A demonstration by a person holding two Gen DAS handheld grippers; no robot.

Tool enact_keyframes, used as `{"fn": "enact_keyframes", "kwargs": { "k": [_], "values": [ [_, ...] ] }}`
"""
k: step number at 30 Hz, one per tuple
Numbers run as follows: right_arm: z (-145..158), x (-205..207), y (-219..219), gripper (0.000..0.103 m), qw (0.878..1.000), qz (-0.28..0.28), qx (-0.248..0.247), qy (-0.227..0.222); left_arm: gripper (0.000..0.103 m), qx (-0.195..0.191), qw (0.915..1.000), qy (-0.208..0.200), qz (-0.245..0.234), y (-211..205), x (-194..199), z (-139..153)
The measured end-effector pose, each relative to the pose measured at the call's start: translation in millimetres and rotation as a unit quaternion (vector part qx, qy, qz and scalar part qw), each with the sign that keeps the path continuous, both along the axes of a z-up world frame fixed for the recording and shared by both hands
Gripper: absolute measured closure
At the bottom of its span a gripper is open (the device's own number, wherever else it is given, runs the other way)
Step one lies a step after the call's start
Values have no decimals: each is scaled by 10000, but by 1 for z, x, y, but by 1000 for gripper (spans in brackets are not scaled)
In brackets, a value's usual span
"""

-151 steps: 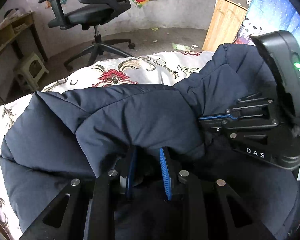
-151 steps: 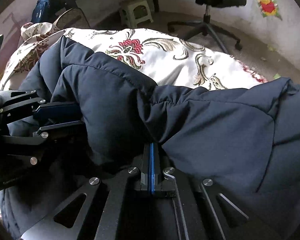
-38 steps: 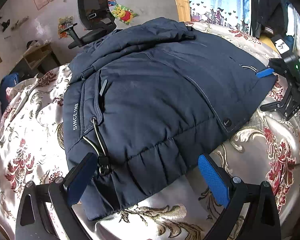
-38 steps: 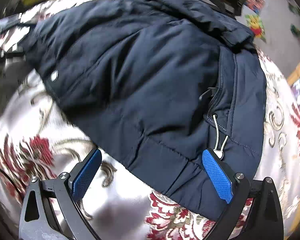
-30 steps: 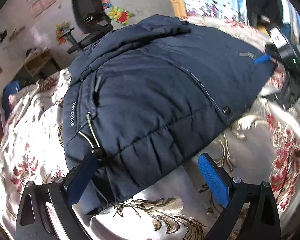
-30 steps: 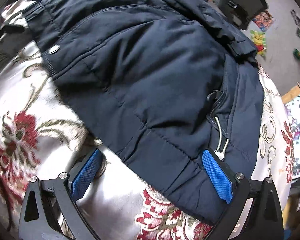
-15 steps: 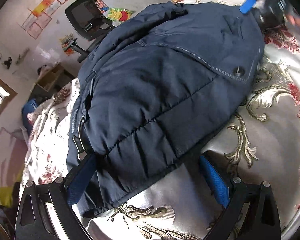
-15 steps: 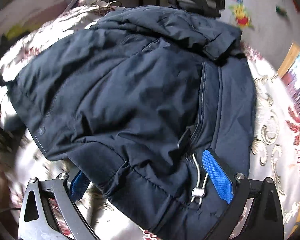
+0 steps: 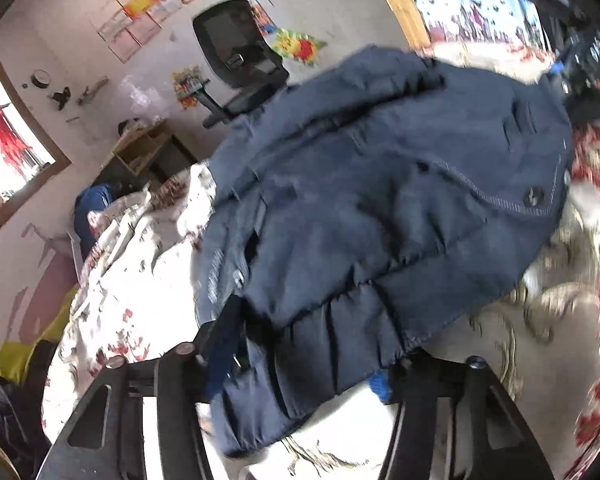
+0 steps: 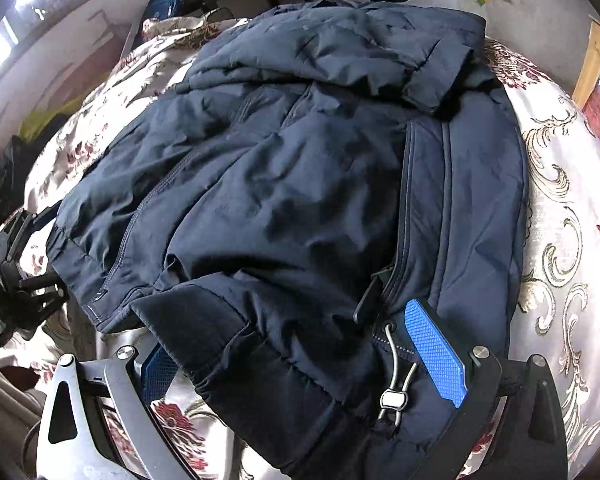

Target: Fold large clothes

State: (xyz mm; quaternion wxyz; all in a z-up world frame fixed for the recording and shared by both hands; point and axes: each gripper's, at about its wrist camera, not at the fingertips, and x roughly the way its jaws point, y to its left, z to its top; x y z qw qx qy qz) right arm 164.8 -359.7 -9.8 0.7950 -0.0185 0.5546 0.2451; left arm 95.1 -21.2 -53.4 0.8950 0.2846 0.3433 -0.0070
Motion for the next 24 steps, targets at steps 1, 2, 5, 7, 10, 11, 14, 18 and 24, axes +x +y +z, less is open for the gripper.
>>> {"fn": "enact_keyframes", "kwargs": {
  "k": [1,2,5,7,10,11,14,18,24],
  "values": [
    [1,1,-1,4,10000,-19,32,17,58,-90,10000,3,-22,1,5,6],
    [1,2,-2,4,10000,-40,74,36,63,-159,9999,26,-32,1,9,11],
    [3,0,-4,4,9999,-67,140,13,73,-361,9993,99,-96,2,27,26],
    [3,-4,-4,4,9999,-52,148,-35,77,-419,9990,110,-141,1,36,34],
    [2,-17,-4,4,9998,75,-39,-160,80,-572,9981,190,-110,1,50,46],
    [0,-23,-2,4,9996,154,-119,-202,81,-661,9976,215,-69,1,54,49],
    [-7,-41,4,4,9981,405,-385,-268,81,-890,9957,243,45,-1,62,58],
    [-21,-63,16,4,9927,571,-921,-526,81,-949,9953,177,75,-4,67,64],
    [-32,-76,27,10,9773,229,-1735,-1195,83,-1158,9929,194,206,-3,67,68]
  ]
}}
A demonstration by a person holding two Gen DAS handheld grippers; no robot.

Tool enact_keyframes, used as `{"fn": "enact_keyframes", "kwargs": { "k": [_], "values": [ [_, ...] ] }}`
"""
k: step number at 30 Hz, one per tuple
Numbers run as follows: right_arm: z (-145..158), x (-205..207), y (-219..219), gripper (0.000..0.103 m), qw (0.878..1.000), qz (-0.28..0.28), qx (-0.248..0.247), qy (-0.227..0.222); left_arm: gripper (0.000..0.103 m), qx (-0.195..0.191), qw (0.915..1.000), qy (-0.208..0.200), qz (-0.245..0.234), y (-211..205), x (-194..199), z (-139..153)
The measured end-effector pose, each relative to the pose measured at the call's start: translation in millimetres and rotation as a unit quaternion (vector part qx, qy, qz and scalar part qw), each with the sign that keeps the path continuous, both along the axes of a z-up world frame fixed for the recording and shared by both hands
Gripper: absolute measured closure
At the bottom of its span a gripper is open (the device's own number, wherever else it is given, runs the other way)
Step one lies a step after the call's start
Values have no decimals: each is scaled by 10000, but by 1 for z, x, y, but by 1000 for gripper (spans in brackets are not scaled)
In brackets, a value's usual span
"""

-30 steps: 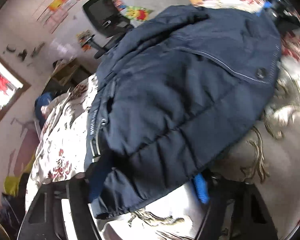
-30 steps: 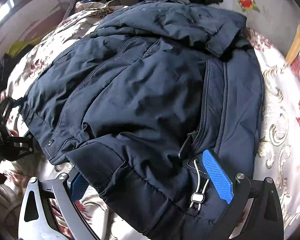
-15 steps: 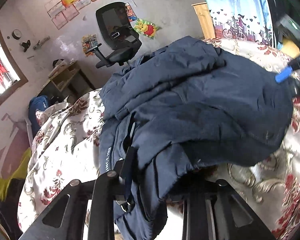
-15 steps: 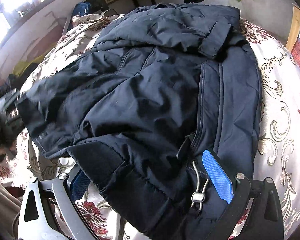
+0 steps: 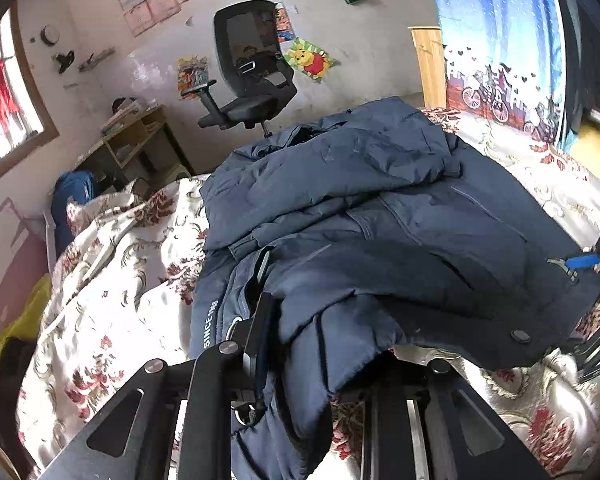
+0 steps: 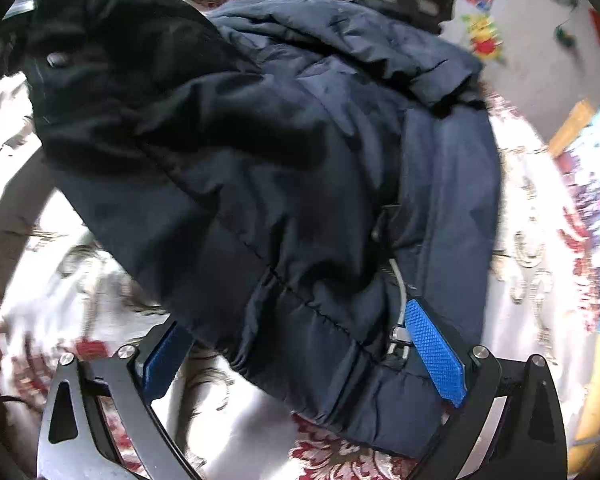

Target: Fold large clothes

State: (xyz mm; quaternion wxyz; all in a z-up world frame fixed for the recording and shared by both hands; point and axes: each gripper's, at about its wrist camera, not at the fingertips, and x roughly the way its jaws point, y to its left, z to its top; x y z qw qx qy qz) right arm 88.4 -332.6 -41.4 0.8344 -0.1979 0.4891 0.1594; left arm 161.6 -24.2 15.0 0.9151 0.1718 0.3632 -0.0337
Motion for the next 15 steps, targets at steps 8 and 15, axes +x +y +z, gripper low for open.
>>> {"fn": "enact_keyframes", "kwargs": {
  "k": [8,15],
  "values": [
    [29,7,-26,78,9949,-691,661,-316,91,-373,9991,-122,148,8,-8,8],
    [96,-4,-47,94,9749,-1105,1593,-1092,95,-672,9962,-450,324,19,-35,26]
  ]
}}
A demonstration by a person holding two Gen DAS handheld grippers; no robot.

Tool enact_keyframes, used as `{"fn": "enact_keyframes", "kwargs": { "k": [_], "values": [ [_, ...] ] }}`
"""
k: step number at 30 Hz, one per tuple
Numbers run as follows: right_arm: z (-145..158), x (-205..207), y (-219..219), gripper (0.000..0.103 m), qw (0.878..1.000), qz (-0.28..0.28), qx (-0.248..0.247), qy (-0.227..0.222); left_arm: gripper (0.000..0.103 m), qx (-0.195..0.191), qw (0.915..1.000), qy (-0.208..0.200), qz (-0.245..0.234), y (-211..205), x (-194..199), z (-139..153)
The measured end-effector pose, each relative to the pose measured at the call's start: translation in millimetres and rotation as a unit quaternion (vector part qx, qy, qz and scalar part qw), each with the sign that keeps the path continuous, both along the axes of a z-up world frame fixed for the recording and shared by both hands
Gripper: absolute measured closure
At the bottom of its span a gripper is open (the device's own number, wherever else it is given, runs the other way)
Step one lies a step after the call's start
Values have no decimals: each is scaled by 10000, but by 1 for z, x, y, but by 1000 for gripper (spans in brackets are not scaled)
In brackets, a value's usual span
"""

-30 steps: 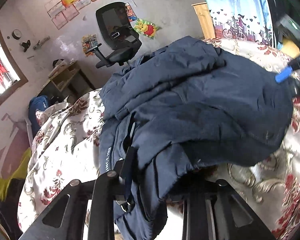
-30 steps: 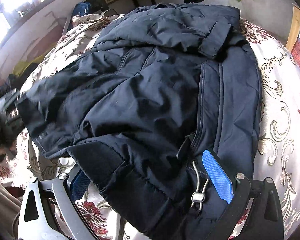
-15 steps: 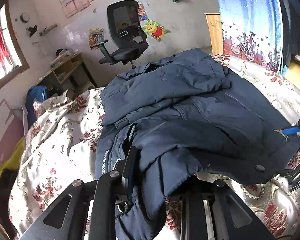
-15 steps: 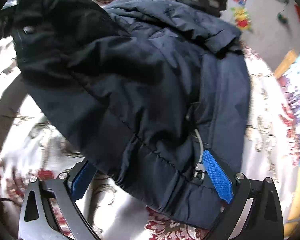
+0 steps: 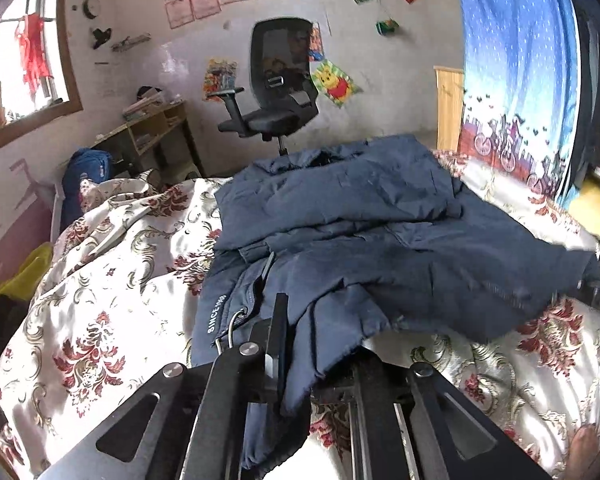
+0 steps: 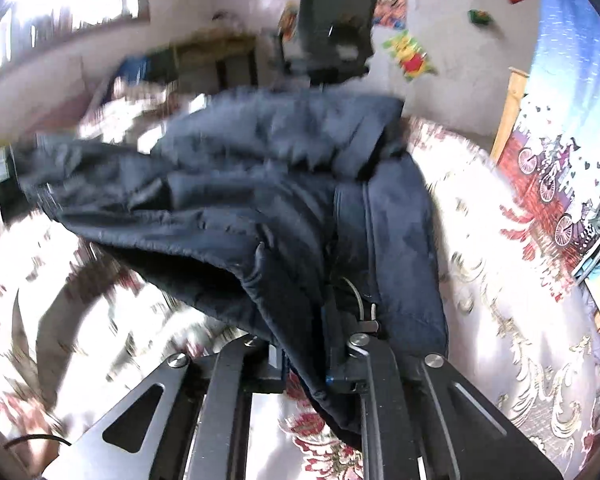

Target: Fold large clothes

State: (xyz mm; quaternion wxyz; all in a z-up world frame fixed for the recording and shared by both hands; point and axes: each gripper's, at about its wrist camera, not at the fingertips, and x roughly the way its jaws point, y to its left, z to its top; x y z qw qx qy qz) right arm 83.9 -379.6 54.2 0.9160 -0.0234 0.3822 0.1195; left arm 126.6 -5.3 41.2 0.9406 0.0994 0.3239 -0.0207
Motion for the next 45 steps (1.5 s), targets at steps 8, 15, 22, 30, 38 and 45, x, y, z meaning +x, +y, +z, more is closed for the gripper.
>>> {"fn": "enact_keyframes", "kwargs": {
  "k": [8,15,22,30,38,45],
  "values": [
    [80,-28,-9,95,9965,-25,515,-651,96,-98,9988,-466,-82,5,-48,53],
    [133,-41,0,96,9950,259,271,-924,96,-40,9984,-556,-61,11,-57,92],
    [145,3,16,96,9963,180,127,-833,96,-38,9996,-127,255,17,-8,107],
    [161,103,23,96,9929,-148,496,-1073,96,33,9970,-146,756,14,87,133],
    [145,212,48,96,9966,130,16,-817,96,415,9920,-228,1168,6,171,124],
    [133,274,73,96,9962,243,-833,-105,96,163,9951,-214,954,14,226,98]
  ]
}}
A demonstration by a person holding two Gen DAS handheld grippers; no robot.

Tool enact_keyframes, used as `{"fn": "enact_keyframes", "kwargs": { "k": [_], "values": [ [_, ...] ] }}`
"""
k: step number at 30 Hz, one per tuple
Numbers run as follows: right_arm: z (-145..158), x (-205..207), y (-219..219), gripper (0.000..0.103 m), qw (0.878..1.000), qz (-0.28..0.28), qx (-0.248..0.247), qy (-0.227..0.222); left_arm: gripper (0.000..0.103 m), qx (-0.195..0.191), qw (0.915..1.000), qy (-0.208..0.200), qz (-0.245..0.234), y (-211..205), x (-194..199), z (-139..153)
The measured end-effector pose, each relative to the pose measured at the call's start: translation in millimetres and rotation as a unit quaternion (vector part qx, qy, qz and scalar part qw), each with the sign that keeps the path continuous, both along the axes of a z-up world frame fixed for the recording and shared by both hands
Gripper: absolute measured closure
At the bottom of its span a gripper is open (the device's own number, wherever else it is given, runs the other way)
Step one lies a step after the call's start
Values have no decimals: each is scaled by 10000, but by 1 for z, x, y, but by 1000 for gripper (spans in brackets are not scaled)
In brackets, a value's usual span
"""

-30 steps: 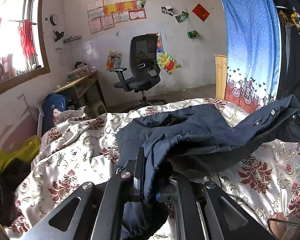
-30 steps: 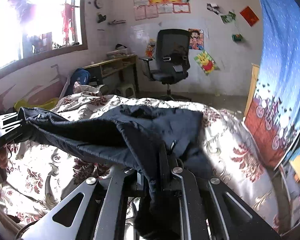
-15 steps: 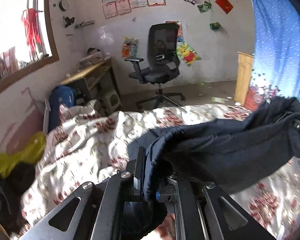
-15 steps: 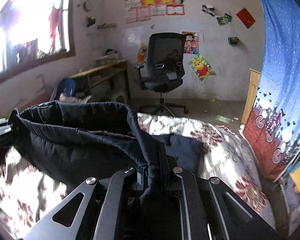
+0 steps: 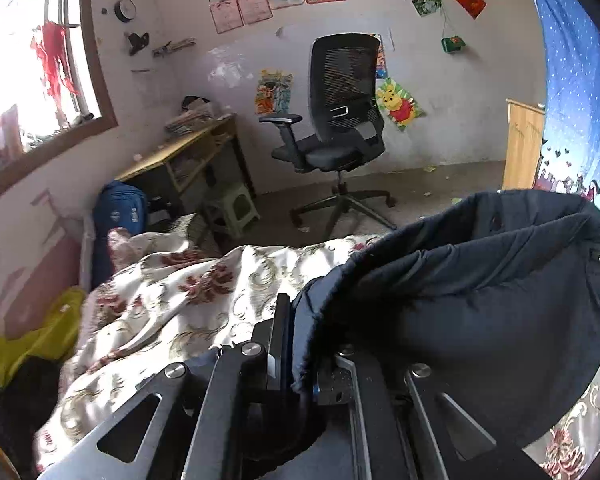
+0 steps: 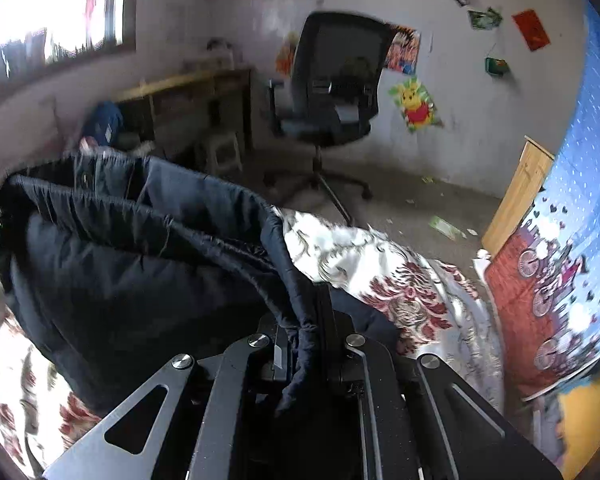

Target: Fold large clothes

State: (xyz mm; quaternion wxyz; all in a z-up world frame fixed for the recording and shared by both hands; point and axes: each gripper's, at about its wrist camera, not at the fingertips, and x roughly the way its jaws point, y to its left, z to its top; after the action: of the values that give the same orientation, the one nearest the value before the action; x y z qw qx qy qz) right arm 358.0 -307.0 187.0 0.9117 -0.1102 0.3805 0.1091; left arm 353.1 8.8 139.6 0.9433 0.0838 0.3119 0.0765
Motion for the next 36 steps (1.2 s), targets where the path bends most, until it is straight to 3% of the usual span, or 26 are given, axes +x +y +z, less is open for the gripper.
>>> {"fn": "enact_keyframes", "kwargs": {
  "k": [3,9,15,21,26,36],
  "values": [
    [-9,20,8,96,9999,-31,-100,30,96,-101,9998,-144,-71,4,15,-16],
    [-49,42,11,96,9992,-239,264,-208,96,-31,9998,-193,-82,8,44,-49],
    [-94,43,27,95,9976,-235,-331,-554,96,-128,9998,-127,-24,9,65,-80],
    [-112,48,39,95,9953,-157,-562,-776,96,-243,9996,9,110,15,85,-108],
    [-126,53,39,95,9955,-250,-454,-791,96,-237,9995,131,163,16,94,-126],
    [-137,57,37,91,9954,-194,-404,-847,93,-313,9989,269,205,21,99,-139]
  ]
}}
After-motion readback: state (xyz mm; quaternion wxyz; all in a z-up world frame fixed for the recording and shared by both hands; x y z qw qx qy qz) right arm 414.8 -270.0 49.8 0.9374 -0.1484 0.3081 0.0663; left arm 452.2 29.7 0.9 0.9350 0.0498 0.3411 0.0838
